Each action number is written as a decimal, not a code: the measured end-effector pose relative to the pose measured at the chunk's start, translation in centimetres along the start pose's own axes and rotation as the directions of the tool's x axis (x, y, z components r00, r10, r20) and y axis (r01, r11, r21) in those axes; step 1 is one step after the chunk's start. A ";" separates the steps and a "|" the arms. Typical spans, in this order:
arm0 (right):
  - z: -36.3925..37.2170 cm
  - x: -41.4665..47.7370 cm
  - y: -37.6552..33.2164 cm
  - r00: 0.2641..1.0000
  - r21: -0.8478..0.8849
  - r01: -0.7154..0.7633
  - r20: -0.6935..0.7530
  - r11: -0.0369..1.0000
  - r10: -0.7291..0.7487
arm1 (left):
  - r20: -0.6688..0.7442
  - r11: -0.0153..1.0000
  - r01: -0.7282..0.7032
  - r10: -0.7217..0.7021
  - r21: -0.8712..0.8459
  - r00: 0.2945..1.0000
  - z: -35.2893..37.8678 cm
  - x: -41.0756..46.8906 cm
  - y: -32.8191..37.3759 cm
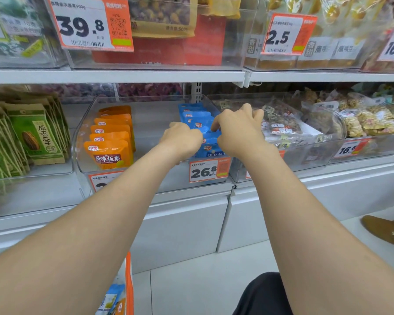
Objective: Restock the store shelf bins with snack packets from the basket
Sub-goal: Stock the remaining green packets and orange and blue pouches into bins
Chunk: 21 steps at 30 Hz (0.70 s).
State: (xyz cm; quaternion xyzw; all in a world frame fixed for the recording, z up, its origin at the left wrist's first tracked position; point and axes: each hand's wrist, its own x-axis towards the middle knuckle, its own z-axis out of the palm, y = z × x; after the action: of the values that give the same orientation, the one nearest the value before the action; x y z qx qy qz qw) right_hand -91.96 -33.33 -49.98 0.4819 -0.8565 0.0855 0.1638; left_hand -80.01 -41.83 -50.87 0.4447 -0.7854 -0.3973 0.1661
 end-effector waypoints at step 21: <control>-1.3 -2.4 0.5 1.000 0.035 -0.017 0.008 0.999 0.017 | 0.326 0.997 0.071 -0.073 0.019 0.943 0.9 3.9 -0.3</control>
State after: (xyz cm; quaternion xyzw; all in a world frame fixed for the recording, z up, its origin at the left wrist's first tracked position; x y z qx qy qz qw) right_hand -90.99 -30.81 -49.66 0.4778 -0.8595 0.1001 0.1513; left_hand -82.57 -44.76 -52.00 0.4017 -0.7866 -0.4685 0.0180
